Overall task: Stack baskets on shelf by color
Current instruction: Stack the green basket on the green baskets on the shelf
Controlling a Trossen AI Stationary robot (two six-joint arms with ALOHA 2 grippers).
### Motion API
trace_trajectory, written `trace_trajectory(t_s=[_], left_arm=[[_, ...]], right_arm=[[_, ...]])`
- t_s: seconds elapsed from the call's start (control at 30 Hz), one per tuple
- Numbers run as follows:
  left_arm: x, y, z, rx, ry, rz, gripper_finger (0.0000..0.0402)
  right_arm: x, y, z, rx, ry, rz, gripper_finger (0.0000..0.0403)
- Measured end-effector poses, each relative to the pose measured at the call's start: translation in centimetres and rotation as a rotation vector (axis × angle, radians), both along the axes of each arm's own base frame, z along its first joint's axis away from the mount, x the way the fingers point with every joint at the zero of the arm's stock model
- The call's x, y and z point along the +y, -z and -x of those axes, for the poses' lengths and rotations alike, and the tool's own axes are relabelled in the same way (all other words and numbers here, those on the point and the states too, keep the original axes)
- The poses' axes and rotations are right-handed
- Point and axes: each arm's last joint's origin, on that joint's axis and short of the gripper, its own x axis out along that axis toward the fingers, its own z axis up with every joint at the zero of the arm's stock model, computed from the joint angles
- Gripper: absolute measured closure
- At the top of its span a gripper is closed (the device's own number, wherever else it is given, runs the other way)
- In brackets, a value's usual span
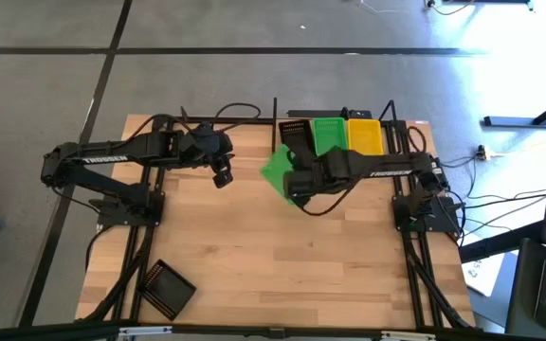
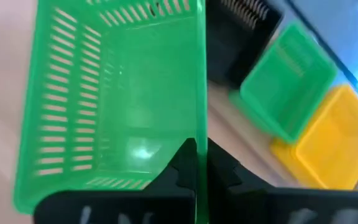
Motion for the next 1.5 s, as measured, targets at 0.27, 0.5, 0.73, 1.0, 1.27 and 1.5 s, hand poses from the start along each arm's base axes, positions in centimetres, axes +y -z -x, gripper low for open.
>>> trace_trajectory(t_s=[0.27,0.5,0.73,1.0,1.27,1.5], left_arm=[[0.0,-0.4,-0.3,-0.029,0.03,-0.043,0.0327],[0.4,-1.3,-0.9,-0.131,0.031,-0.082,0.0327],[1.3,-1.8,-0.9,-0.179,-0.007,-0.096,0.0327],[2.4,-1.6,-0.7,-0.169,-0.053,-0.098,0.0328],[2.7,-1.6,-0.6,-0.168,-0.068,-0.099,0.0328],[2.7,-1.6,-0.6,-0.168,-0.068,-0.099,0.0328]], right_arm=[[-2.3,-3.5,2.8,-0.148,0.09,0.11,0.0403],[-6.0,-5.7,7.4,-0.23,0.26,0.199,0.0403],[-9.6,-5.0,12.1,-0.28,0.525,0.12,0.0403],[-13.6,-2.1,13.2,-0.38,0.577,-0.02,0.0403],[-17.9,2.4,13.3,-0.45,0.562,-0.127,0.0403],[-18.9,5.5,14.4,-0.415,0.652,-0.218,0.0403]])
